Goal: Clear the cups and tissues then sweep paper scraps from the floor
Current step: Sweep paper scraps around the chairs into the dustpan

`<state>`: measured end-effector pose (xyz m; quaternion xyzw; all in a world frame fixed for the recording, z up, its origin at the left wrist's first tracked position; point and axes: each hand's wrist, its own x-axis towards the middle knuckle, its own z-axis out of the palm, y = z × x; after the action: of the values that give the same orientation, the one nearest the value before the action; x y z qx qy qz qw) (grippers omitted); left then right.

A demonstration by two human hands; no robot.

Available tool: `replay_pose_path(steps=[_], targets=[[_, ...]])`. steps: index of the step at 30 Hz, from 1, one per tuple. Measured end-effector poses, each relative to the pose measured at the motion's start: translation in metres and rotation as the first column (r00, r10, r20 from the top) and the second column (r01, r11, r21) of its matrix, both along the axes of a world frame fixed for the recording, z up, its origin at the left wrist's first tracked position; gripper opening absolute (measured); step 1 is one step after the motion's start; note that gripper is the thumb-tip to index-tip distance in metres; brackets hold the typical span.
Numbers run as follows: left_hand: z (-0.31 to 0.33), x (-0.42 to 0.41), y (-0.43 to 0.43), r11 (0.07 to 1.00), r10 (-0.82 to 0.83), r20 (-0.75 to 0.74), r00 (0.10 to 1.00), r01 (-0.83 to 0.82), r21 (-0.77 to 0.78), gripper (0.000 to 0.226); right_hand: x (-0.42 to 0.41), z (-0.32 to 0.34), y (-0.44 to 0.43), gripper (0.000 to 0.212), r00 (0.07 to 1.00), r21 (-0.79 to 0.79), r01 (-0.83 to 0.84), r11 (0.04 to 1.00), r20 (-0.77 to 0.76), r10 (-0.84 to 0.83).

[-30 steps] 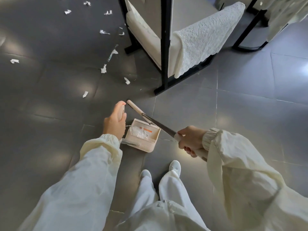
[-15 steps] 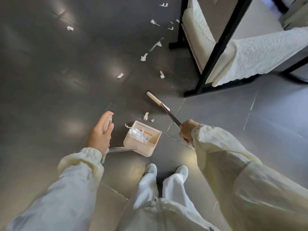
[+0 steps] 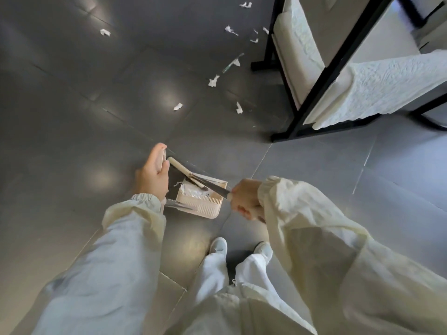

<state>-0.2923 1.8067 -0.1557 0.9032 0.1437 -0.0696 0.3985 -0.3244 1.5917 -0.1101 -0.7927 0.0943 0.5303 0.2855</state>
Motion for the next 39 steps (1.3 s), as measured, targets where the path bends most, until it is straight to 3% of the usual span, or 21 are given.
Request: replay_pose_path(steps=[6, 12, 18, 22, 27, 29, 33, 36, 39], targets=[[0.007, 0.036, -0.002, 0.998, -0.064, 0.052, 0.997, 0.064, -0.011, 0.036, 0.030, 0.002, -0.021, 0.037, 0.946, 0.042, 0.319, 0.947, 0.045, -0.321], [0.007, 0.109, -0.024, 0.990, -0.140, 0.083, 0.987, 0.140, -0.002, 0.036, 0.083, -0.029, -0.072, 0.037, 0.841, 0.047, 0.502, 0.864, 0.208, -0.500], [0.001, 0.197, -0.071, 0.975, -0.221, 0.081, 0.972, 0.221, 0.009, 0.038, 0.152, -0.061, -0.143, 0.013, 0.788, -0.009, 0.562, 0.827, 0.308, -0.533], [0.004, 0.250, -0.105, 0.957, -0.291, 0.060, 0.955, 0.290, 0.023, 0.037, 0.197, -0.074, -0.179, 0.008, 0.773, 0.000, 0.594, 0.805, 0.279, -0.570], [0.001, 0.308, -0.134, 0.929, -0.359, 0.041, 0.932, 0.353, 0.107, 0.035, 0.248, -0.078, -0.208, 0.036, 0.712, 0.038, 0.691, 0.722, 0.139, -0.688], [0.000, 0.331, -0.144, 0.923, -0.372, 0.010, 0.928, 0.369, 0.108, 0.034, 0.265, -0.076, -0.207, 0.040, 0.748, 0.048, 0.649, 0.760, 0.147, -0.648], [-0.005, 0.364, -0.150, 0.901, -0.407, 0.017, 0.913, 0.398, 0.170, 0.039, 0.289, -0.088, -0.213, 0.020, 0.798, -0.103, 0.602, 0.792, 0.099, -0.594], [-0.008, 0.379, -0.141, 0.904, -0.407, 0.011, 0.913, 0.401, 0.149, 0.040, 0.297, -0.088, -0.214, 0.013, 0.792, -0.001, 0.605, 0.796, 0.103, -0.602], [-0.008, 0.402, -0.127, 0.908, -0.408, 0.018, 0.913, 0.404, 0.109, 0.040, 0.296, -0.082, -0.198, 0.023, 0.821, 0.007, 0.566, 0.824, 0.083, -0.564]])
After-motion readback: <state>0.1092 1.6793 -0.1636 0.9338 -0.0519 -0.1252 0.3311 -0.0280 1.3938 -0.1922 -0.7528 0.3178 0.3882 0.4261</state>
